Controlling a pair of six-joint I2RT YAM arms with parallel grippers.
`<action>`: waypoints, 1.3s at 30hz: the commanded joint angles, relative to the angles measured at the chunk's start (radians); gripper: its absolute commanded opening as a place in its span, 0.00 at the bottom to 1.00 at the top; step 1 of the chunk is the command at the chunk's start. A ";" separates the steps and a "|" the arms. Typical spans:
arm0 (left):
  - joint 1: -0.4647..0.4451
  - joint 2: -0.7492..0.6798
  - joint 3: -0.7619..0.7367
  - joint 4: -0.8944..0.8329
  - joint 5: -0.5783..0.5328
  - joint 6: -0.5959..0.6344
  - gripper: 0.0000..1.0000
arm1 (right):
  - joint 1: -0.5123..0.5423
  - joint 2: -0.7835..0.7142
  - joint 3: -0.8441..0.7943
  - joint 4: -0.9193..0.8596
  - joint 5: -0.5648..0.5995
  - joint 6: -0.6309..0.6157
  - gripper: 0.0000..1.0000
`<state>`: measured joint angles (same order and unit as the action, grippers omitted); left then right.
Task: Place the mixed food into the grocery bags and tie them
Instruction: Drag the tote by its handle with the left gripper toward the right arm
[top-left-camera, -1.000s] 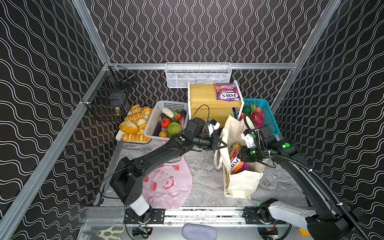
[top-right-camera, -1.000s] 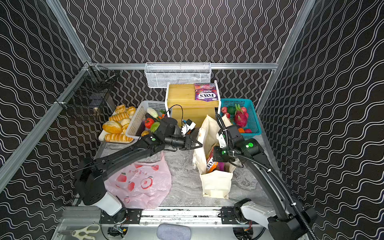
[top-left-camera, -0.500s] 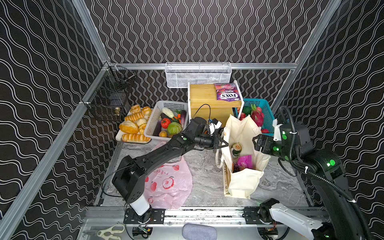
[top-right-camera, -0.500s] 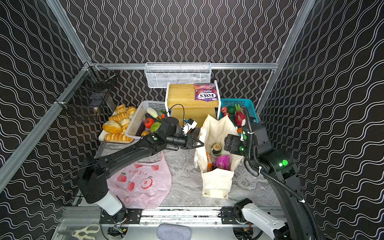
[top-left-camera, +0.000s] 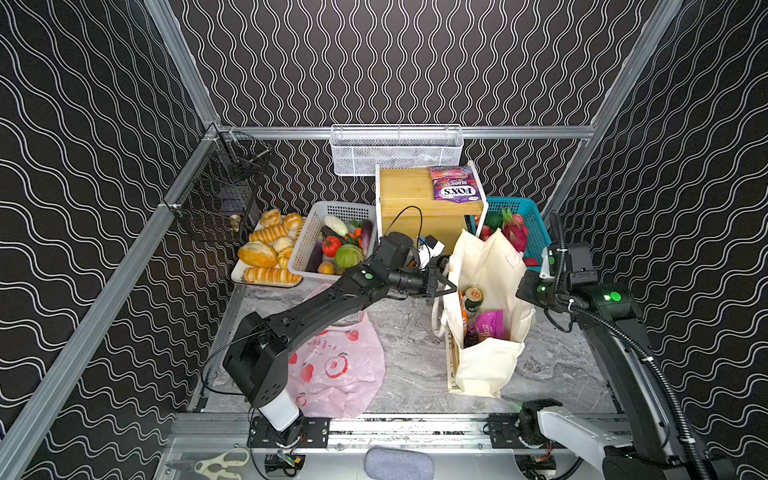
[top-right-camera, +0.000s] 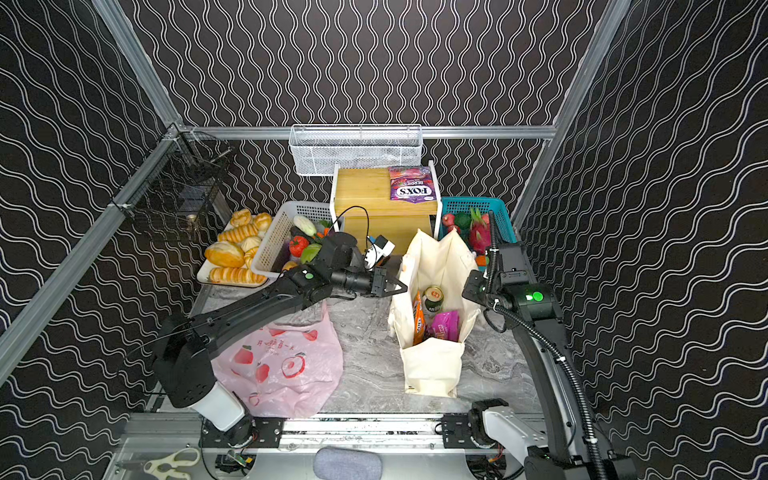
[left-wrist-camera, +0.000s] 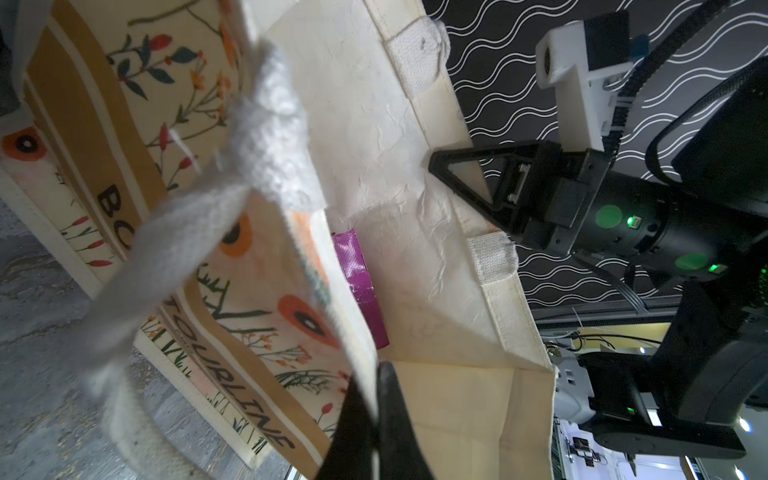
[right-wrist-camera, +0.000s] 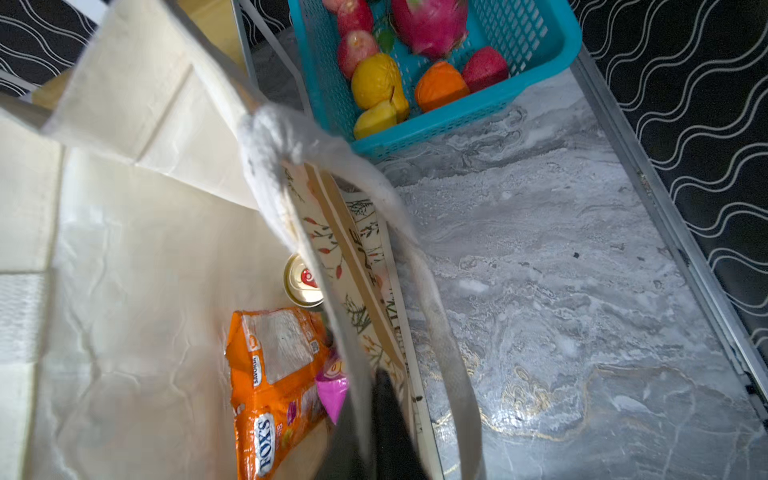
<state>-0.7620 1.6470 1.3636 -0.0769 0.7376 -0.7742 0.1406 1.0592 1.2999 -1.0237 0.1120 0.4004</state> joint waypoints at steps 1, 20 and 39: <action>-0.011 -0.004 0.021 0.042 0.059 0.030 0.00 | -0.006 -0.024 0.023 0.038 0.074 -0.028 0.00; -0.178 0.136 0.261 0.021 0.043 -0.025 0.00 | -0.140 -0.138 -0.019 0.161 0.262 -0.084 0.00; -0.289 0.591 0.855 -0.055 -0.036 -0.042 0.00 | -0.599 -0.038 -0.059 0.411 0.019 -0.180 0.00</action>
<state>-1.0489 2.2028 2.1471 -0.1913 0.6888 -0.8124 -0.4274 1.0111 1.2430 -0.7788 0.1749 0.2459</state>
